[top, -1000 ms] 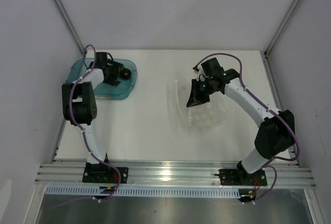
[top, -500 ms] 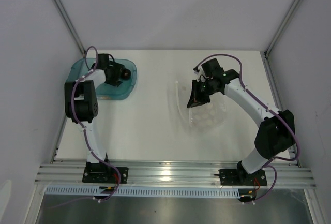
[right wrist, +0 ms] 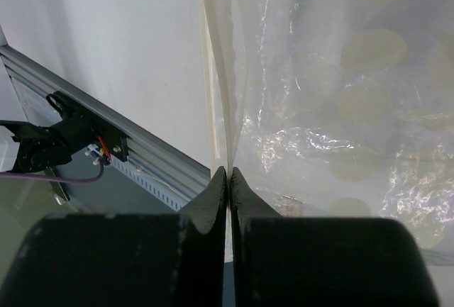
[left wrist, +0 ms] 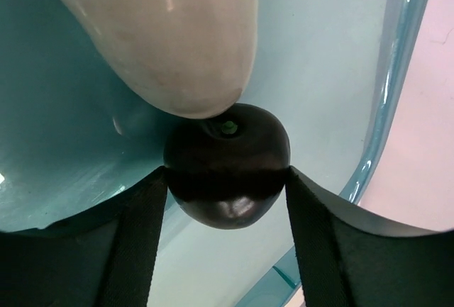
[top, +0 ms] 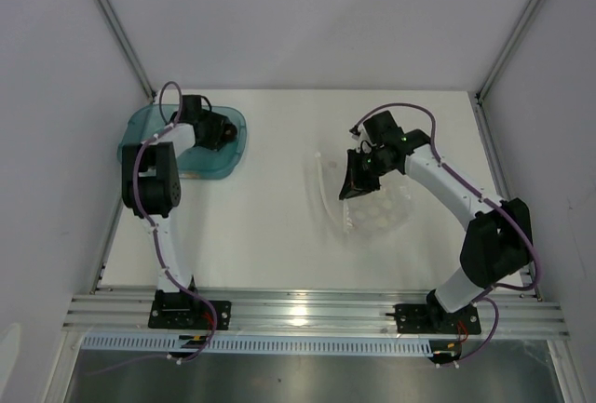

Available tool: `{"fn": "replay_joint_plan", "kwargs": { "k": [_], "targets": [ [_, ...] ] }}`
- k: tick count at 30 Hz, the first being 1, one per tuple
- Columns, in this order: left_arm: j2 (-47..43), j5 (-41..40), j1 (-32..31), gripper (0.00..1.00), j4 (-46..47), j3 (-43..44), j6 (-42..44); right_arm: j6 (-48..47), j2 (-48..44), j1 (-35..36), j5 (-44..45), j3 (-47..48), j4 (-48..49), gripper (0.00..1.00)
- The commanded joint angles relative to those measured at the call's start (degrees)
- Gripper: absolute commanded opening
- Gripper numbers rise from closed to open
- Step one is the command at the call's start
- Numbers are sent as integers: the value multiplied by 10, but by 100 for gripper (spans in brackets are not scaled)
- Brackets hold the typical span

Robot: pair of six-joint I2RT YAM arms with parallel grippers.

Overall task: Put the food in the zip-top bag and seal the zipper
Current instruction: Pick up the fake fruit from the bin.

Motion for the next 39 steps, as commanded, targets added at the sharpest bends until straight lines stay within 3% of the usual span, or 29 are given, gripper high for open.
{"fn": "replay_joint_plan", "kwargs": {
  "k": [1, 8, 9, 12, 19, 27, 33, 39],
  "targets": [
    [5, -2, -5, 64, 3, 30, -3, 9, -30, -2, 7, -5, 9, 0],
    [-17, 0, -4, 30, -10, 19, 15, 10, -44, -2, 13, -3, 10, 0],
    [-20, 2, -4, 19, -15, 15, 19, 11, -46, -3, 15, -4, 11, 0],
    [-45, 5, 0, 0, -16, -1, 29, 10, -53, -4, 16, -10, 16, 0],
    [-113, 19, 14, 1, -25, -57, 63, 12, -80, -4, 18, -31, 27, 0],
    [-224, 111, 18, 1, -2, -86, 126, 9, -103, -5, 20, -52, 37, 0],
    [-315, 208, -13, 1, 53, -183, 141, 3, -100, -4, 7, -60, 43, 0],
    [-398, 305, -93, 1, 78, -225, 188, -9, -83, -5, -6, -30, 24, 0]
  ]
}}
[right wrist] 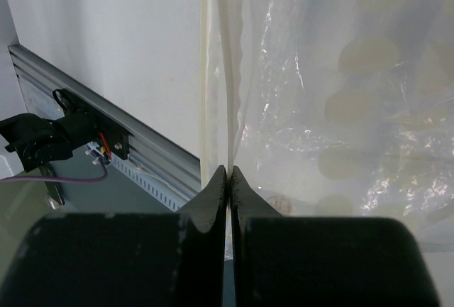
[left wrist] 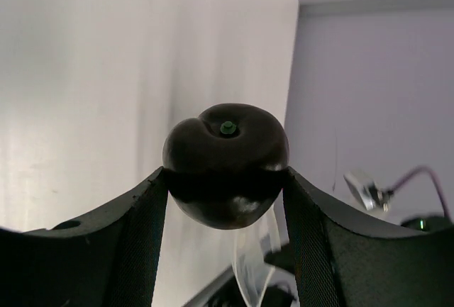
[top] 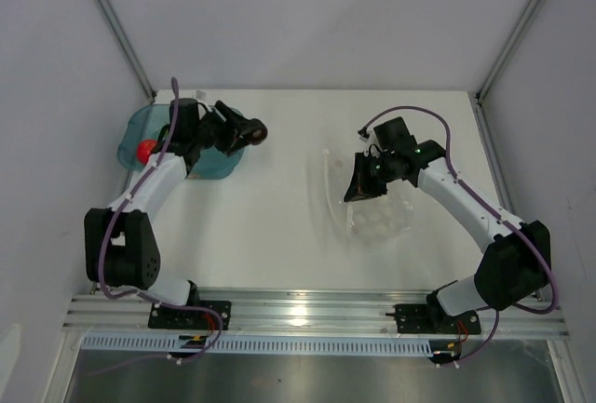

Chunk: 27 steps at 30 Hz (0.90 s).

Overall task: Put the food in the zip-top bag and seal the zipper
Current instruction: Pick up the fake fruit from the bin, then place the fake fruit in the zipper food storage bag.

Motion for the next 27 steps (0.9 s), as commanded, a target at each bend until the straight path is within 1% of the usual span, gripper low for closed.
{"fn": "replay_joint_plan", "kwargs": {
  "k": [1, 3, 4, 6, 8, 11, 14, 18, 24, 27],
  "targets": [
    [-48, 86, -44, 1, 13, 5, 66, -19, 4, -1, -15, 35, -8, 0],
    [-70, 98, -79, 1, -7, 12, 110, -26, 9, -2, -19, 50, -17, 0],
    [-74, 102, -105, 1, -34, 27, 127, -29, 10, -3, -25, 54, -17, 0],
    [-84, 105, -128, 1, -71, 46, 164, -32, 14, -4, -29, 62, -23, 0],
    [-89, 115, -152, 1, -88, 45, 172, -31, 16, -3, -32, 68, -23, 0],
    [-88, 128, -170, 1, -98, 33, 159, -29, 17, -4, -43, 75, -17, 0],
    [-76, 145, -190, 1, -76, 22, 133, -31, 30, -4, -61, 84, -20, 0],
    [-51, 166, -227, 0, -73, 36, 124, -29, 33, 1, -65, 88, -17, 0],
    [-33, 184, -243, 0, -66, 49, 110, -17, 32, 7, -72, 87, -11, 0],
    [-19, 189, -252, 1, -78, 52, 116, -9, 32, 7, -84, 98, -10, 0]
  ]
}}
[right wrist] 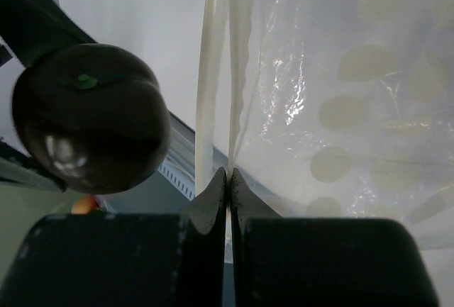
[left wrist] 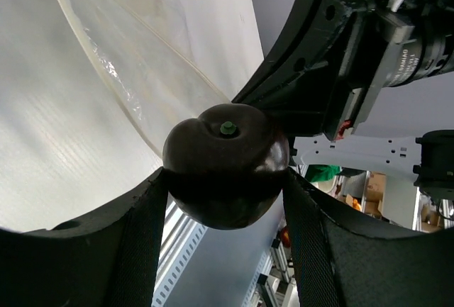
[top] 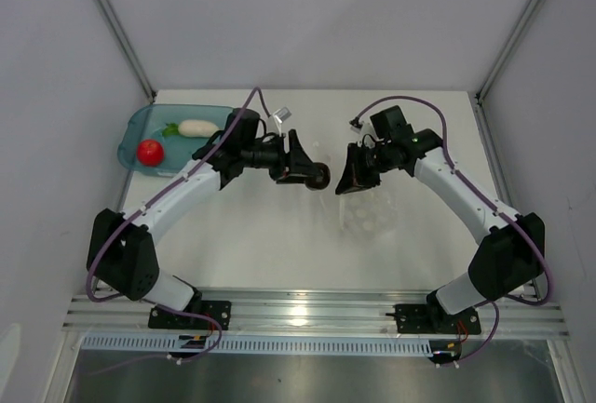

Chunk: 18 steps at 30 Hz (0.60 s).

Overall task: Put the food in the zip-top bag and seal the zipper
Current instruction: Place the fake fruit in the zipper food storage bag.

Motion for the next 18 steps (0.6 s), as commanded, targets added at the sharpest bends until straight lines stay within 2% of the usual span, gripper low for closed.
{"fn": "replay_joint_plan", "kwargs": {
  "k": [1, 10, 18],
  "targets": [
    [13, 29, -10, 0, 1, 29, -3, 11, -4, 2, -29, 38, 6, 0],
    [49, 29, -25, 1, -25, 38, 2, 21, 1, 1, -57, 86, -10, 0],
    [71, 1, -26, 1, -93, 80, 7, 26, 13, 9, -73, 89, -3, 0]
  ]
}}
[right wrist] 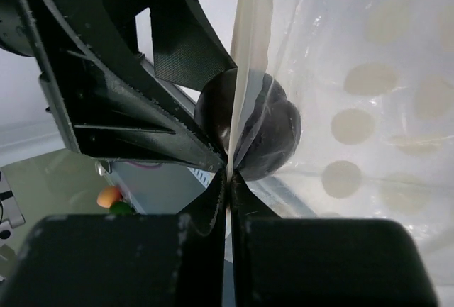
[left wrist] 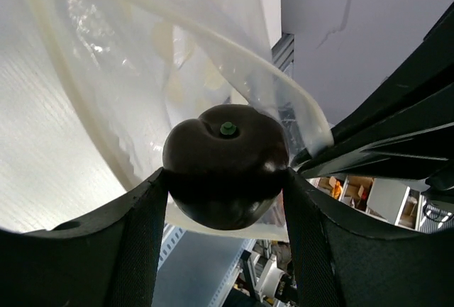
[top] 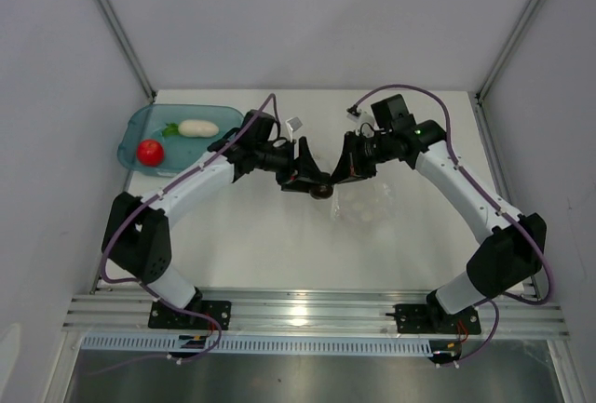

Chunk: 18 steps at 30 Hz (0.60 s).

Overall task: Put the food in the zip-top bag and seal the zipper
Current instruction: Place the fake fruit in the zipper food storage bag.

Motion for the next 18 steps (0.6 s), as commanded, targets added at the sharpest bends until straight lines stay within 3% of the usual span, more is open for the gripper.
{"fn": "replay_joint_plan", "kwargs": {
  "k": [1, 6, 11, 14, 17, 18],
  "targets": [
    [0, -8, -5, 1, -28, 48, 7, 9, 6, 8, -24, 22, 11, 0],
    [6, -45, -8, 2, -101, 95, 27, 10, 11, 13, -24, 22, 12, 0],
    [9, -39, -8, 4, -101, 101, 21, 15, 7, 18, -20, 16, 16, 0],
    [6, -47, -7, 15, -108, 101, 26, 18, 2, 18, -19, 11, 19, 0],
    [5, -48, -8, 17, -111, 101, 29, 24, -5, 18, -20, 1, 30, 0],
    [6, -48, -8, 24, -111, 103, 28, 26, -6, 18, -22, -1, 32, 0]
  ]
}}
